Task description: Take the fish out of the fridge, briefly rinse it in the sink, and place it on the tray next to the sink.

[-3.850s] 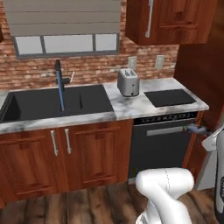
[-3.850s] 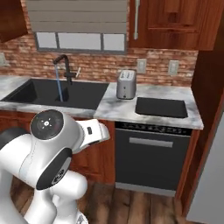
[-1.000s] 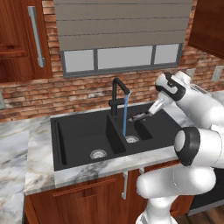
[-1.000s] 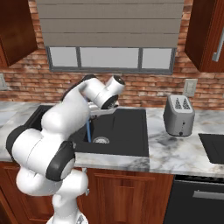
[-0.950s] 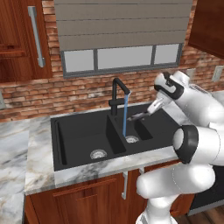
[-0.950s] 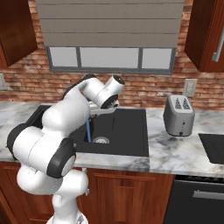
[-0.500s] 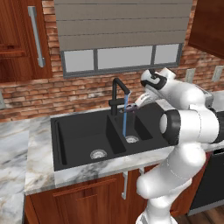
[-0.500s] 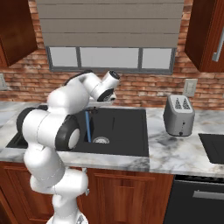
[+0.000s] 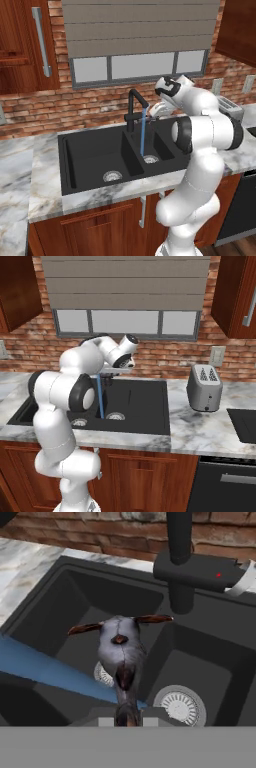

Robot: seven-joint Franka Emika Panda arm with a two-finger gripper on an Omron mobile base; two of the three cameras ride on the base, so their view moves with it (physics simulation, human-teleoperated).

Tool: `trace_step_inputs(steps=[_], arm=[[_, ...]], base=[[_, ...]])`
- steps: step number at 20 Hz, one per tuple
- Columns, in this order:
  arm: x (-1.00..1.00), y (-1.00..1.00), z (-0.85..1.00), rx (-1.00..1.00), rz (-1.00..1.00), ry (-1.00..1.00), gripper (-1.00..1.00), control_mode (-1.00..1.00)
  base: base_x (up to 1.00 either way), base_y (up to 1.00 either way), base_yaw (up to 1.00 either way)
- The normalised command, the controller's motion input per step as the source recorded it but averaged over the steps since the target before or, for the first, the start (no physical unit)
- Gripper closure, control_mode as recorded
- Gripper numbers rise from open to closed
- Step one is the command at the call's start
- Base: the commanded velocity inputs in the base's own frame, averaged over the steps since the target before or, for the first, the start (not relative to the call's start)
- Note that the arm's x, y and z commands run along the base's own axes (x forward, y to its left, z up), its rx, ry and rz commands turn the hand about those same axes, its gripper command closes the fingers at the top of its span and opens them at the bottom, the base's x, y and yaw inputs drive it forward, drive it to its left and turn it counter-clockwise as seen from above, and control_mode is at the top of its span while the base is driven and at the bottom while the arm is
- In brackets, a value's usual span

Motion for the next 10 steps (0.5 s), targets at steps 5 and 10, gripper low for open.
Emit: trace_step_inputs(steps=[5,10], arm=[[0.02,-0.02,-0.1,0.0,-0.07,0.0,1.0,-1.0],[-0.58,-0.03,0.0,0.05,0.0,0.06,1.0,-1.0]], base=[[0.0,0.0,0.0],[0.0,0.0,0.0]])
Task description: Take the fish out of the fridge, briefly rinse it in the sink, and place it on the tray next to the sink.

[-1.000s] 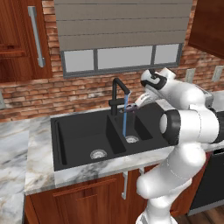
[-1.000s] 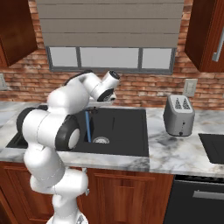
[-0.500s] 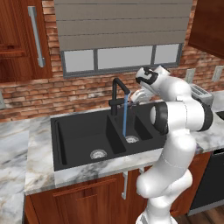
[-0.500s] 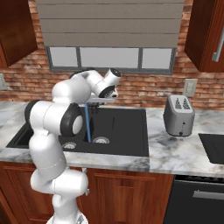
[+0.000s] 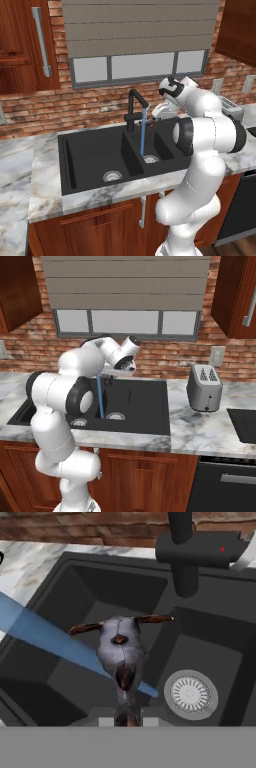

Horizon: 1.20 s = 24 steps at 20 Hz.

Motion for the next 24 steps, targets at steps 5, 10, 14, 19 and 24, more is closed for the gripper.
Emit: trace_step_inputs(steps=[5,10,14,19,24], arm=[[-0.84,-0.16,0.01,0.12,0.0,0.09,1.0,-1.0],[-1.0,-0.1,0.16,0.12,0.0,0.01,1.0,-1.0],[-1.0,-0.01,0.36,0.03,-0.13,-0.12,1.0,-1.0],[-1.0,0.0,0.38,-0.18,-0.15,-0.25,1.0,-1.0],[-1.0,0.0,0.34,-0.31,-0.18,-0.25,1.0,-1.0]], base=[[0.0,0.0,0.0],[0.0,0.0,0.0],[0.0,0.0,0.0],[0.0,0.0,0.0],[0.0,0.0,0.0]])
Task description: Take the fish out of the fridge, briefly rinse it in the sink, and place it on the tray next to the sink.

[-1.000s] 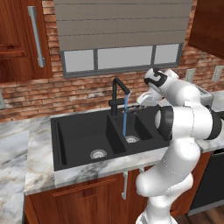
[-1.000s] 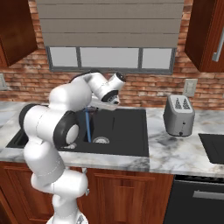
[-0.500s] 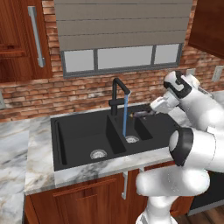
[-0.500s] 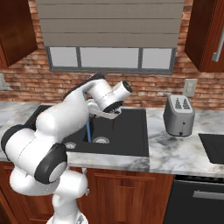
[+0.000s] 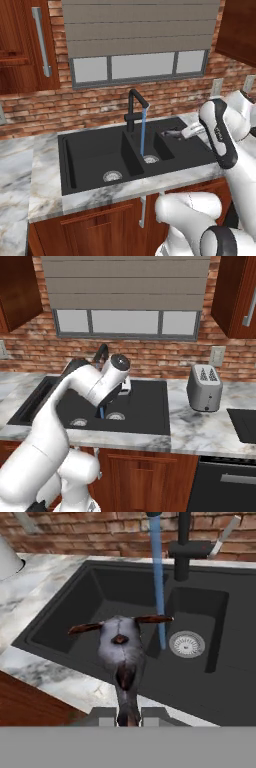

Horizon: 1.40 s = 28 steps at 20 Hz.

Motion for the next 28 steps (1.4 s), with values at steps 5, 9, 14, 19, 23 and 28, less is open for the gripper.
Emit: trace_step_inputs(steps=[5,9,14,19,23,28], arm=[[-1.0,-0.27,0.54,-0.2,-0.19,-0.28,1.0,-1.0],[-1.0,-0.34,0.68,-0.09,-0.15,-0.28,1.0,-1.0],[-1.0,-0.62,0.56,-0.01,-0.12,-0.23,1.0,-1.0],[-0.2,-0.2,0.09,0.0,-0.03,-0.04,1.0,1.0],[0.0,0.0,0.0,0.0,0.0,0.0,1.0,1.0],[0.0,0.0,0.0,0.0,0.0,0.0,1.0,1.0]], base=[[0.0,0.0,0.0],[0.0,0.0,0.0],[0.0,0.0,0.0],[-0.8,-0.8,-0.13],[-0.76,-1.0,-0.2],[-0.09,-1.0,-0.25]])
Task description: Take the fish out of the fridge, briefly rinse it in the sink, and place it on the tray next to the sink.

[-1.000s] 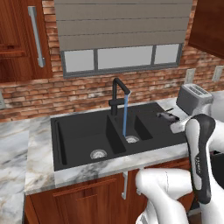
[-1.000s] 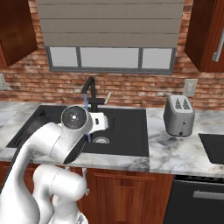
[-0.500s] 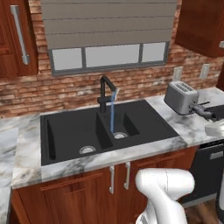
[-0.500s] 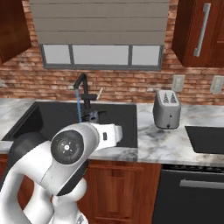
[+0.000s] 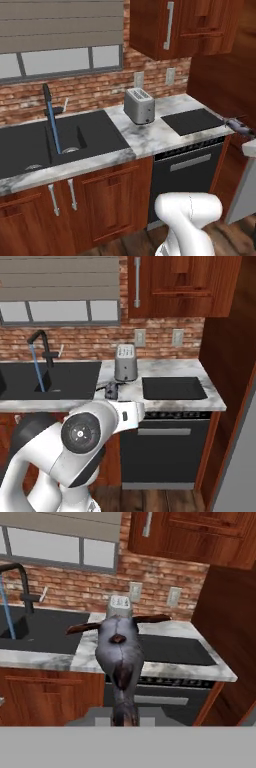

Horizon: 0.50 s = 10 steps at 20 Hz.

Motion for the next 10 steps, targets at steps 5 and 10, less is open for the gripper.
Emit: trace_step_inputs(steps=[5,10], arm=[[0.0,0.0,0.0,0.0,0.0,0.0,1.0,1.0],[0.6,0.0,0.0,-0.07,-0.05,0.25,1.0,-1.0]], base=[[0.47,-0.63,-0.19],[0.33,-0.01,-0.06]])
